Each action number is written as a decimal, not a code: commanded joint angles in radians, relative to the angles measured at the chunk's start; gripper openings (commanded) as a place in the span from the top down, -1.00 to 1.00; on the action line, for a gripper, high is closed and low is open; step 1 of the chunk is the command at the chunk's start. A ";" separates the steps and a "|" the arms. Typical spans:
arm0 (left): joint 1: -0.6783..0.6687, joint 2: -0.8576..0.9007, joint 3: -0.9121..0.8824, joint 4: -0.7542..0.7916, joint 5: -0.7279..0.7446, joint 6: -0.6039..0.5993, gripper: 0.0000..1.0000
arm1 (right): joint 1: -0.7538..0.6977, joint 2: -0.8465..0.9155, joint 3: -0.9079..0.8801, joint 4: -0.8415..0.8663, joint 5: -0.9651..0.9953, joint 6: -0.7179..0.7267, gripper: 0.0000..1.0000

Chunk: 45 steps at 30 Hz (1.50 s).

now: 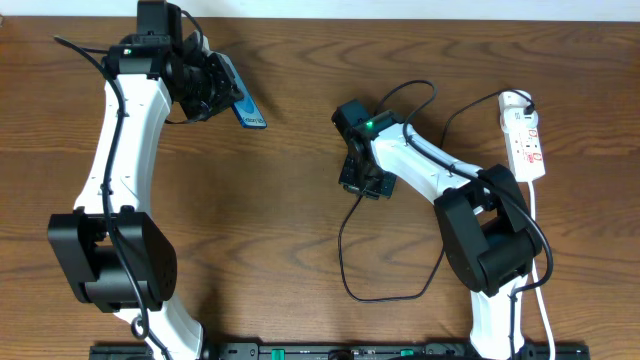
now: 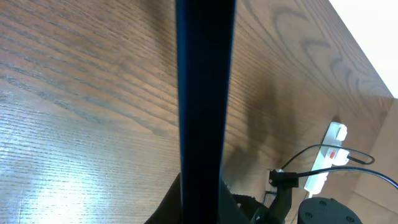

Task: Plug charger to phone and switch on socket
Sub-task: 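Lower the right gripper and close it on the USB-C plug, then lift the plug and carry it toward the phone's bottom edge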

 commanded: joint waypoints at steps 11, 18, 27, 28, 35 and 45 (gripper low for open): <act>0.004 -0.033 0.003 -0.002 0.017 0.010 0.85 | 0.004 0.017 -0.029 -0.034 -0.023 0.047 0.55; 0.004 -0.033 0.003 -0.002 0.017 0.010 0.86 | 0.004 0.017 -0.029 -0.030 -0.021 0.057 0.63; 0.004 -0.034 0.003 -0.002 0.017 0.010 0.86 | 0.003 0.017 -0.029 -0.018 0.005 0.057 0.67; 0.004 -0.033 0.003 -0.002 0.017 0.010 0.86 | 0.003 0.017 -0.029 -0.019 0.005 0.057 0.66; 0.004 -0.033 0.003 -0.002 0.017 0.010 0.86 | 0.005 0.017 -0.029 -0.015 0.005 0.057 0.69; 0.004 -0.033 0.003 -0.002 0.017 0.010 0.86 | 0.005 0.017 -0.029 -0.016 0.005 0.057 0.87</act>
